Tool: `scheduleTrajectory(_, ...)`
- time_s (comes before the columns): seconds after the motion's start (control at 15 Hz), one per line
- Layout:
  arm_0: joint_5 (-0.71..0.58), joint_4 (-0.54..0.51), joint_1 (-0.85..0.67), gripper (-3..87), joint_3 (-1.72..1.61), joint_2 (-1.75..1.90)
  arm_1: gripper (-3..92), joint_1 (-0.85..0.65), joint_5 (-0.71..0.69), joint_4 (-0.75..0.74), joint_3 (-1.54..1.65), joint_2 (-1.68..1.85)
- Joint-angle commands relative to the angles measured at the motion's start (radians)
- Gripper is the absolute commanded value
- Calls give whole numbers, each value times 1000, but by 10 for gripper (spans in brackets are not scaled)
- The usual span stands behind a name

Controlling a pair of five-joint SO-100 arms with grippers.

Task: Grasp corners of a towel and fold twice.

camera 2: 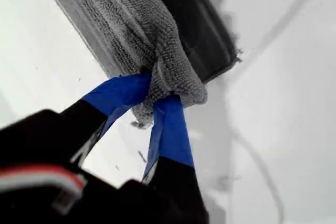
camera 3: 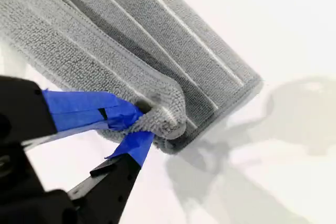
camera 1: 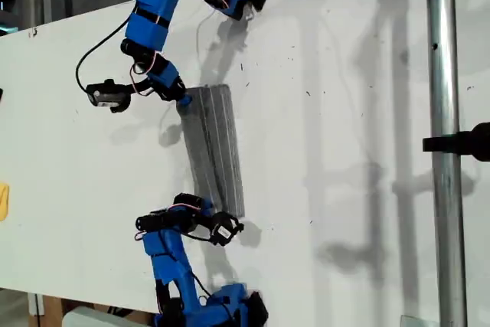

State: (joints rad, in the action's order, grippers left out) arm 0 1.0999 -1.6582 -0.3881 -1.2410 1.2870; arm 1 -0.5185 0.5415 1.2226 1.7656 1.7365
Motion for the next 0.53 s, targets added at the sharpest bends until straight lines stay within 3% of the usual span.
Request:
scheduleTrajectory(0.0,-69,-5,-100,-29,23,64,-3,-41,-57,17,-153,-37)
scheduleTrajectory(0.47,14,34,12,-27,-46,37,-3,67,43,18,18,-40)
